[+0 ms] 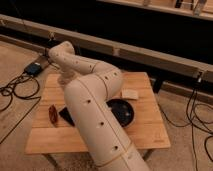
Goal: Place the ceramic cup in the ceramic bowl
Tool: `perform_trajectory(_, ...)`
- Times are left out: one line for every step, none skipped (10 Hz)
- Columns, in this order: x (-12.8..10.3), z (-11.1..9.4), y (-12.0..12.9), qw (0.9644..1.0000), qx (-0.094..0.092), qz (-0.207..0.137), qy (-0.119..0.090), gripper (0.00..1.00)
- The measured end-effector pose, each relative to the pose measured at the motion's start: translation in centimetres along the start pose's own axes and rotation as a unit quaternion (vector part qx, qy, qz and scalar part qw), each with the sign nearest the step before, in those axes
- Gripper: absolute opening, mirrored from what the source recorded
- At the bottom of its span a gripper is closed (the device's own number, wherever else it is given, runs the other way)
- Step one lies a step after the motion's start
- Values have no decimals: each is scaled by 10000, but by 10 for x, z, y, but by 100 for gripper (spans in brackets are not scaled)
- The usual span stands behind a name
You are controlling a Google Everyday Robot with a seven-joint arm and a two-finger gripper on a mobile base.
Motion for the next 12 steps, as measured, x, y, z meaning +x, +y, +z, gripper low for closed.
perform_trajectory(6, -4, -1, 9999, -73, 67, 67, 3)
perform_trajectory(9, -10, -2, 9998, -130, 109, 89, 0)
perform_trajectory(13, -18, -3, 9996, -219, 156, 110, 0)
perform_trajectory(18, -27, -5, 9991, -335, 210, 132, 0)
perform_trajectory(27, -38, -8, 9984, -475, 272, 158, 0)
perform_trajectory(35, -48, -13, 9977, -574, 332, 172, 0)
perform_trajectory(42, -55, -20, 9971, -635, 389, 179, 0)
perform_trajectory(54, -63, -31, 9963, -684, 481, 193, 0)
perform_trajectory(67, -71, -43, 9957, -689, 577, 210, 0)
perform_trajectory(77, -76, -52, 9954, -673, 640, 226, 0)
perform_trajectory(90, -84, -67, 9950, -629, 739, 221, 0)
perform_trajectory(101, -91, -78, 9946, -590, 825, 214, 0)
